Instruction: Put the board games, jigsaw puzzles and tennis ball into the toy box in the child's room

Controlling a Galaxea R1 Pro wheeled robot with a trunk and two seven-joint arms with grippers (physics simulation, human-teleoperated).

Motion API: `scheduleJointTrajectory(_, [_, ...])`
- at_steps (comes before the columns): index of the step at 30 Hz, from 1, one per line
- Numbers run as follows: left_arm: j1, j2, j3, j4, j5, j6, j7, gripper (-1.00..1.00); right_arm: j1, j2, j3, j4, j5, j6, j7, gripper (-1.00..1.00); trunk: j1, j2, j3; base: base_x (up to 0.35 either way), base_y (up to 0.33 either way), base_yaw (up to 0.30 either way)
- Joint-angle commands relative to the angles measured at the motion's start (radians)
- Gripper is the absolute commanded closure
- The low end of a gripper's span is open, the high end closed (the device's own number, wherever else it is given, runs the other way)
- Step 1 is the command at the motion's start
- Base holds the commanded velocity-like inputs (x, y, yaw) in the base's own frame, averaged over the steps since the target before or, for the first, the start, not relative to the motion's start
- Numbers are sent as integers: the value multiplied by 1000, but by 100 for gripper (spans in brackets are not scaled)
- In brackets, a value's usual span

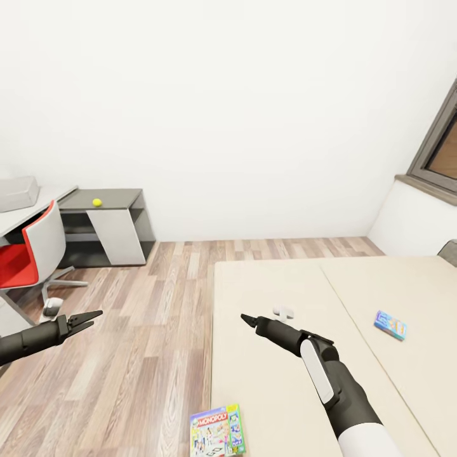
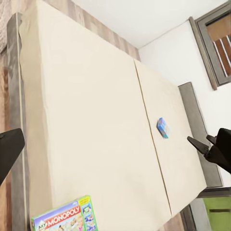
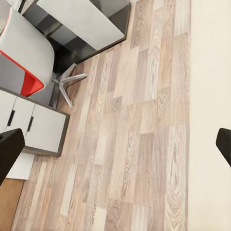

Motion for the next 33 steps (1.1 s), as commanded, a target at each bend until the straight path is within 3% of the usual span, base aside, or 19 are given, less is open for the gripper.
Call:
scheduleJointTrajectory(1, [-1, 0, 0, 0, 2, 9, -2, -100, -1, 0, -1, -1, -3, 6, 0, -100, 1, -2, 0, 0, 0, 0])
scheduleJointTrajectory(24, [-1, 0, 0, 0, 2, 9, -2, -100, -1, 0, -2, -1, -4, 6, 1, -100, 1, -2, 37, 0, 0, 0])
scheduleJointTrajectory(33, [-1, 1, 1, 0, 2, 9, -2, -100, -1, 1, -2, -1, -3, 6, 2, -100, 1, -2, 41, 0, 0, 0])
